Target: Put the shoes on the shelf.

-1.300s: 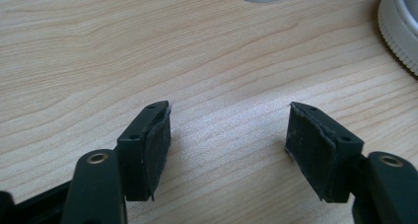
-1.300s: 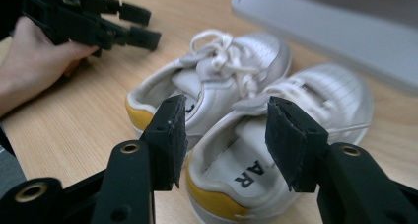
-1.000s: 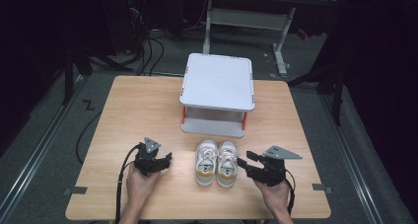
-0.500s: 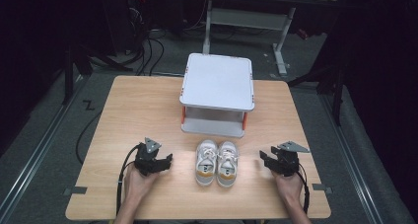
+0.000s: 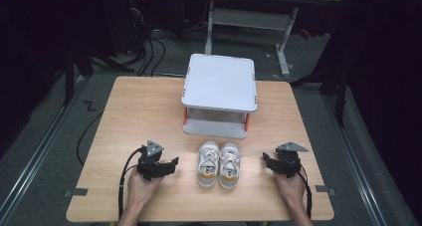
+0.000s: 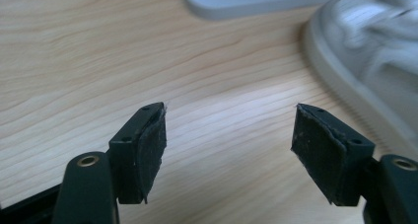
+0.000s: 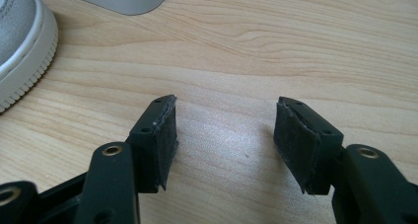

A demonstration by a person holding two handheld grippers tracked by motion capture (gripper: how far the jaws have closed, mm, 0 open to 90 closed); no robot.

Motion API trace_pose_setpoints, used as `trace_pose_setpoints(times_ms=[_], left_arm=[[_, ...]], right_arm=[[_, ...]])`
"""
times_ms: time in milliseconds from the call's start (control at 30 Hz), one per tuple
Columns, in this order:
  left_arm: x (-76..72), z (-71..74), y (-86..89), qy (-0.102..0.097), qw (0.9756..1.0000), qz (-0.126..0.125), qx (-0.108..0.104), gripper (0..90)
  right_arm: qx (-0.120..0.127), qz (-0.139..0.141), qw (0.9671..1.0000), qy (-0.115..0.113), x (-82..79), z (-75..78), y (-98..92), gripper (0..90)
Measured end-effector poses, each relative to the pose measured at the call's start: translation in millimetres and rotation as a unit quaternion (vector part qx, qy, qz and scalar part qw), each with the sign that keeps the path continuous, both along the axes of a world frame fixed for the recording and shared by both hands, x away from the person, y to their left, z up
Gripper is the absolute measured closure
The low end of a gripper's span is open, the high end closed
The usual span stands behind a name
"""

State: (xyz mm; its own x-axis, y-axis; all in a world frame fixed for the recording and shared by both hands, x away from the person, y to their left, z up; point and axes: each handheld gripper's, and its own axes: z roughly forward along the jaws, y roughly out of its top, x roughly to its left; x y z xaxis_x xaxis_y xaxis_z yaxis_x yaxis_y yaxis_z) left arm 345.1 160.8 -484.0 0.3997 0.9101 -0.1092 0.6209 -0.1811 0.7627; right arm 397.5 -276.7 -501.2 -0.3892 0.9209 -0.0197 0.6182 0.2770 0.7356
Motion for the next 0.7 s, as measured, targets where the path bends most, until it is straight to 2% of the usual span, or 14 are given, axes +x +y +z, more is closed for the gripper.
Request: trace_pose_setpoints(times_ms=[167,300,400,567,700], left_arm=[[-15.3,22.7,-20.9,-0.013,0.9996,-0.023,-0.009,28.9],[-27.5,40.7,-44.8,-0.019,0.9986,-0.049,-0.005,29.1],[-33.1,48.7,-58.6,-0.016,0.9979,-0.062,0.000,30.4],[-40.4,56.1,-87.5,0.000,0.9958,-0.092,0.003,34.6],[-36.9,54.4,-107.9,0.009,0.9950,-0.098,0.013,38.1]], right_arm=[[0.000,0.000,1.0000,0.001,0.1,0.0,-0.2,40.6],[0.001,0.000,1.0000,0.002,0.1,0.0,-0.2,40.1],[0.001,0.000,1.0000,0.001,0.2,-0.1,-0.4,40.1],[0.003,0.000,1.0000,0.001,0.3,-0.1,-0.6,39.9],[0.003,0.000,1.0000,0.001,0.3,-0.1,-0.6,39.9]])
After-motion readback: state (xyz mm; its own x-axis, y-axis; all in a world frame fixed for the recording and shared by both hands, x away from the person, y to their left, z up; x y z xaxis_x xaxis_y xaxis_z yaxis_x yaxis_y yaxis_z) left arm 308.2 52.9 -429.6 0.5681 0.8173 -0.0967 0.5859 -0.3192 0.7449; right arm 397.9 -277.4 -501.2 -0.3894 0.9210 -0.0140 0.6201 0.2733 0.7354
